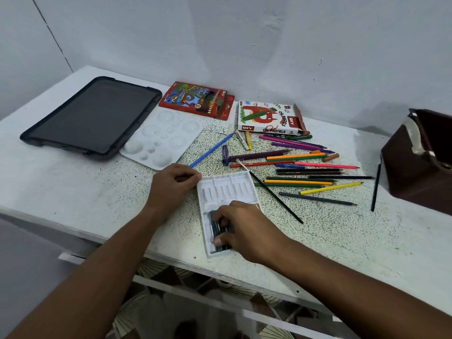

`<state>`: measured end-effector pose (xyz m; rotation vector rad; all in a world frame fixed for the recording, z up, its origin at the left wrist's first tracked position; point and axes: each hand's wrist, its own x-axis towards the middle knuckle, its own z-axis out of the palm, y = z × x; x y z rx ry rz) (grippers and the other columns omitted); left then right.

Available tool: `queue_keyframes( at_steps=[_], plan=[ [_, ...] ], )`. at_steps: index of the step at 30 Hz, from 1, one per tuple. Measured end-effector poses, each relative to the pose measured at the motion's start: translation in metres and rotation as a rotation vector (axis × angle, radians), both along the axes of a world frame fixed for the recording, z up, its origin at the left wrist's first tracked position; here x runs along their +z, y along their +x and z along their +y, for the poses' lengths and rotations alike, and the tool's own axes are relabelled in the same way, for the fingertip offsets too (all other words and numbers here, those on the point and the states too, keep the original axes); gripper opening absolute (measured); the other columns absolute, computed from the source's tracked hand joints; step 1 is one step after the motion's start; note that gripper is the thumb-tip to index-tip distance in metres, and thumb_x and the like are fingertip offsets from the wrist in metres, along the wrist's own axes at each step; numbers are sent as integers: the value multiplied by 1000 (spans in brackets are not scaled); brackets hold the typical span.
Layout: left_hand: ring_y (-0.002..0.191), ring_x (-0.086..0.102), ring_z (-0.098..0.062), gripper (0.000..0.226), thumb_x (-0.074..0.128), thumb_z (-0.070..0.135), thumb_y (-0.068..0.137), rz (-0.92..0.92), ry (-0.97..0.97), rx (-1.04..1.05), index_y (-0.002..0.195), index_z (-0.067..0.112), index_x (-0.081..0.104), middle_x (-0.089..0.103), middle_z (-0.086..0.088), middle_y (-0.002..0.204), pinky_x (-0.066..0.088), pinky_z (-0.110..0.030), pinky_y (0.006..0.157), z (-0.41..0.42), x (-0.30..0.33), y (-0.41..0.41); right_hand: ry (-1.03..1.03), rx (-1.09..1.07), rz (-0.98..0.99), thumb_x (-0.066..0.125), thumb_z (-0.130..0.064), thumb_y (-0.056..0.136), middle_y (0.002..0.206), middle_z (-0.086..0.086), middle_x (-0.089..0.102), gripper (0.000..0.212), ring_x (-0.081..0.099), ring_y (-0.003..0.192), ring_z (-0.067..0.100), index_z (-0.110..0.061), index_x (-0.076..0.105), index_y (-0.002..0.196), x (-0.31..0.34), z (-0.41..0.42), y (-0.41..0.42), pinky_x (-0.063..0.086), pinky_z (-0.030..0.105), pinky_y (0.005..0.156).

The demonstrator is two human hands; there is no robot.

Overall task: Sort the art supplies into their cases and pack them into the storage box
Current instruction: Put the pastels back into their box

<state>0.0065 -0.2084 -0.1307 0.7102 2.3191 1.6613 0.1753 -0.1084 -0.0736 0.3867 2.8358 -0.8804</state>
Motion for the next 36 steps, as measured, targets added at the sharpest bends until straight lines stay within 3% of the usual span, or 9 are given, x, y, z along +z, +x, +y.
queue_keyframes(
  at_steps=[7,13,17,21,24,30,36],
  plan=[
    [81,65,-1,7,76,14,80,-39,8,-33,88,13,77,72,3,90,47,-7,71,-1,-2,-5,48,27,20,73,-13,81,93,-4,47,22,45,67,5,-17,61,99,-4,-1,-2,35,26,63],
    [81,66,-2,6,76,15,80,-51,15,-33,85,17,77,72,4,90,47,-7,71,-1,-3,-6,60,81,-54,74,-25,81,97,1,57,23,54,85,18,-16,66,101,6,3,-7,44,29,71],
    [82,66,-2,5,75,15,81,-57,25,-35,86,16,77,72,4,90,47,-8,71,-2,-3,-6,-98,-93,-5,61,-24,92,98,0,68,16,63,71,9,-15,65,105,24,24,-23,51,22,61],
    [83,66,-3,5,75,14,82,-83,47,-33,87,14,76,72,3,90,48,-9,72,-2,-4,-6,192,-208,165,53,-6,94,110,7,66,21,58,87,14,-10,65,111,20,67,-64,48,26,79],
    [82,66,-1,7,74,12,82,-95,67,-34,89,12,76,73,2,90,47,-8,72,-2,-3,-5,364,-116,142,54,3,88,116,10,60,36,56,101,24,-17,64,116,13,91,-89,48,34,84],
    [83,67,-3,7,74,7,82,-109,100,-50,88,11,75,73,3,89,49,-11,75,-3,-5,-6,489,85,22,53,-4,90,117,9,54,40,55,105,28,-24,62,123,1,94,-115,42,31,72],
    [78,67,-1,8,73,2,81,-83,112,-37,87,6,74,73,-2,88,48,-10,73,-1,-4,-5,587,145,111,56,-13,90,112,5,55,31,55,102,24,-24,64,118,-5,97,-118,33,28,63]
  ],
)
